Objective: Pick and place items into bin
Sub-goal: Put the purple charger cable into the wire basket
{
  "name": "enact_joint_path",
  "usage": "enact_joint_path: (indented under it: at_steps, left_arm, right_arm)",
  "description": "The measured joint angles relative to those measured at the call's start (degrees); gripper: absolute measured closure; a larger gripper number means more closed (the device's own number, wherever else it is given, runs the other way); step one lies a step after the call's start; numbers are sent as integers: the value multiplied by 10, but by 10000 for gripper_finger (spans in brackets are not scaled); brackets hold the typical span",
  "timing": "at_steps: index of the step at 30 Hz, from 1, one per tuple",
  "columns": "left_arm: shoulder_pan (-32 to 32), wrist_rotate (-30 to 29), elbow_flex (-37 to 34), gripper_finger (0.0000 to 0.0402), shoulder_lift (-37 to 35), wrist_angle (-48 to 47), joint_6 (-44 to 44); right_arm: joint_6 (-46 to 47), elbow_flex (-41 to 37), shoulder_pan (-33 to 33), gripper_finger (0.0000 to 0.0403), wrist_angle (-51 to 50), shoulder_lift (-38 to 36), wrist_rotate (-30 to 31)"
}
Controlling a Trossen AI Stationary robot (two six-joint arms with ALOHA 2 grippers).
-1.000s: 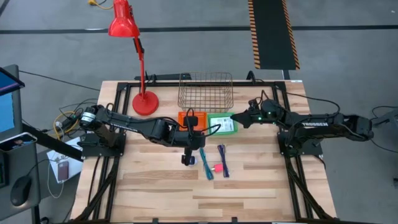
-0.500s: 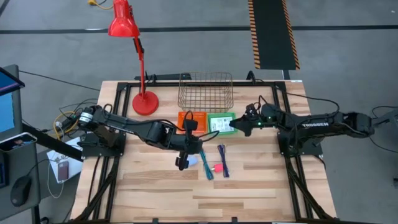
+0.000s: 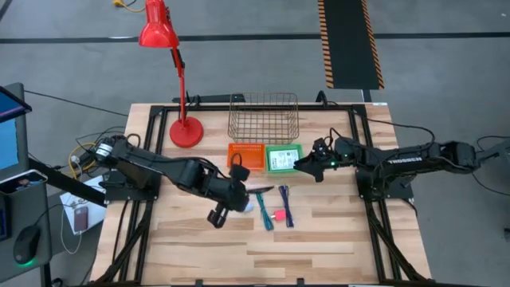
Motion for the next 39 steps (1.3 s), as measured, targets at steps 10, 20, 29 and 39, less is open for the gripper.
enact_joint_path:
  at_steps: [10, 20, 29, 39]
  left_arm:
    - [27, -10, 0, 401, -137, -3, -20]
    - [31, -79, -188, 401, -355, 183, -90]
    - [30, -102, -487, 401, -545, 429, -191]
    - [30, -112, -631, 401, -642, 555, -230]
  right_arm:
    - [24, 0, 62, 255, 1, 0, 17]
    - [71, 0, 211, 255, 1, 0, 179]
    - [118, 0, 291, 255, 0, 5, 279]
    - [120, 100, 321, 255, -159, 59, 381]
